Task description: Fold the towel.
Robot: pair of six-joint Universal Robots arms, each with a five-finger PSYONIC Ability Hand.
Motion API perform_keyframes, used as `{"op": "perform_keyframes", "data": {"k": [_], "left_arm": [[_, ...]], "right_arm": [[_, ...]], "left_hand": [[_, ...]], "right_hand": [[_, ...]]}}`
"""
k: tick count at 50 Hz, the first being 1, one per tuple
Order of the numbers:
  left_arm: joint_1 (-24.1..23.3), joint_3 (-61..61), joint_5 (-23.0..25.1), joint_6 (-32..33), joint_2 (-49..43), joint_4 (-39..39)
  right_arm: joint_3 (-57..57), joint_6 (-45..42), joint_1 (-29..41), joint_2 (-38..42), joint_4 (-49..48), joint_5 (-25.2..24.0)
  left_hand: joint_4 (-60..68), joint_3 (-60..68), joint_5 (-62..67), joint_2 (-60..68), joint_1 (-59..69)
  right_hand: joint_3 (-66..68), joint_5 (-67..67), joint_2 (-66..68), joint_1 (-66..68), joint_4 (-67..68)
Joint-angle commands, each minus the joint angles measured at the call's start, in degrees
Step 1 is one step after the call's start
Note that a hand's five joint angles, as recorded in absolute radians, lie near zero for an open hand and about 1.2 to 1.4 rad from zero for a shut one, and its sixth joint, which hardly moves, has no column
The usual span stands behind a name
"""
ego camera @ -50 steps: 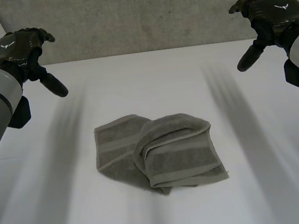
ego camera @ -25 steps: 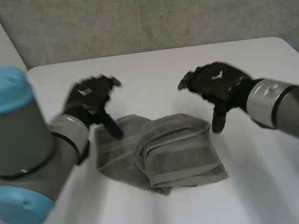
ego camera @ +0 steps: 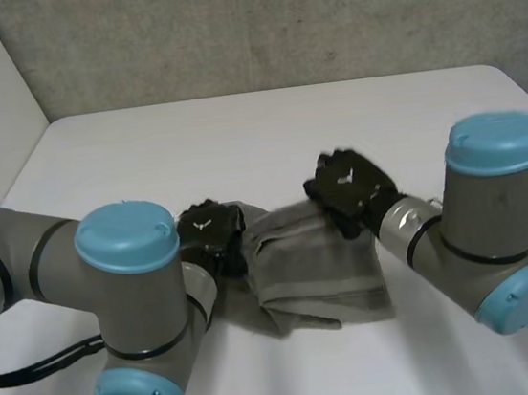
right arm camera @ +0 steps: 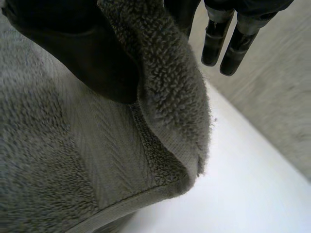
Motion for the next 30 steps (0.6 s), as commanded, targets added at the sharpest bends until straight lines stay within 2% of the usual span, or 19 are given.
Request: {"op": "perform_keyframes", "data": {"k": [1, 3, 6, 9, 19, 27, 30], "left_arm": [[1.57, 2.30, 0.57, -0.73, 5.35, 0.37], [3.67, 4.49, 1.71, -0.55, 8.50, 0.45], [5.09, 5.73, 2.68, -0.38, 10.10, 0.45], [7.38, 7.75, 4.61, -0.20, 13.52, 0.45], [15.37, 4.69, 8.39, 1.11, 21.43, -0.07], [14.23, -3.74, 13.93, 5.68, 22.58, 0.45], [13.79, -5.26, 14.02, 6.65, 21.96, 0.89]], "right_arm": [[-2.14, 4.68, -1.15, -8.79, -0.09, -0.05], [-4.23, 11.85, -1.41, -12.64, -0.17, -0.66], [-6.52, 16.70, -1.15, -15.11, 0.52, -0.84], [-7.23, 17.42, -1.06, -15.82, 0.97, -0.84], [-1.62, 9.97, -1.94, -21.00, 4.13, -0.84], [4.45, 3.90, -2.38, -21.89, 3.96, -1.02], [5.59, 2.31, -2.38, -20.84, 4.22, -1.02]], "left_hand": [[-3.22, -2.40, 4.77, 3.96, 6.52], [-3.22, -2.40, 4.77, 3.96, 6.52], [-3.22, -2.40, 4.77, 3.96, 6.52], [-3.22, -2.40, 4.77, 3.96, 6.52], [-3.22, -2.40, 4.77, 3.96, 6.52], [-3.22, -2.40, 4.77, 3.96, 6.52], [-3.22, -2.40, 4.77, 3.96, 6.52]], "right_hand": [[-2.91, 5.30, 7.68, 6.54, -4.44], [-2.91, 5.30, 7.68, 6.54, -4.44], [-2.91, 5.30, 7.68, 6.54, -4.44], [-2.91, 5.30, 7.68, 6.54, -4.44], [-2.91, 5.30, 7.68, 6.54, -4.44], [-2.91, 5.30, 7.68, 6.54, -4.44], [-2.91, 5.30, 7.68, 6.54, -4.44]]}}
